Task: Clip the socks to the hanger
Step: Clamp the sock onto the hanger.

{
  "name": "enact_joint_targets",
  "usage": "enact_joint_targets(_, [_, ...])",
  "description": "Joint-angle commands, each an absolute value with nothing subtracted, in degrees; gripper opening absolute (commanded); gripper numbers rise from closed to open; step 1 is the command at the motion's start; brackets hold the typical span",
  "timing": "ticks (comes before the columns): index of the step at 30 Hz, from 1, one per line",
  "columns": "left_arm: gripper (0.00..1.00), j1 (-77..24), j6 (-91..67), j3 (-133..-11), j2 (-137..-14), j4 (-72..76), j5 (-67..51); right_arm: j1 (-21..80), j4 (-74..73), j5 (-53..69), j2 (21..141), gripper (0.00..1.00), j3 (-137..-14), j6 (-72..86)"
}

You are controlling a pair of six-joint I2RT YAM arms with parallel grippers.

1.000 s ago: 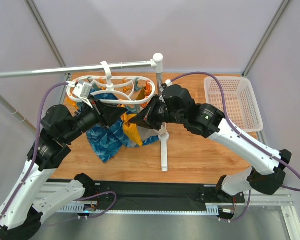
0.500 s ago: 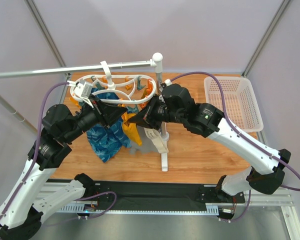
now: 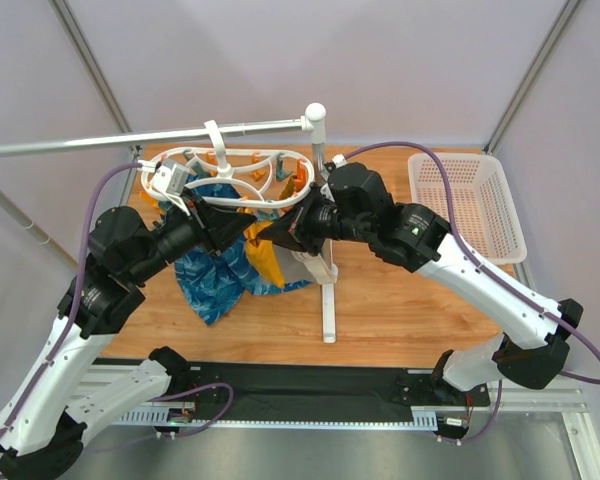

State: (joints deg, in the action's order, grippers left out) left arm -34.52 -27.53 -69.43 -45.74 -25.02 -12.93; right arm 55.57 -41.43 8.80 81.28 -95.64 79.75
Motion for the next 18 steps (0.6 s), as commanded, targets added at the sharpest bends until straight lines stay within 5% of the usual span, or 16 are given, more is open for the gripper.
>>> enact_joint_targets(1, [0.00,-35.3,-25.5,-69.2,-45.3,-30.2,-17.3,53.7,-36.9,10.0,81.5,0.00,-97.6,80.3])
enact_joint_targets(18, [0.00,-35.2,-25.6,-69.8,-46.0,-29.7,-15.2,53.1,-33.0,15.5,81.7,0.00,-95.6,83.4])
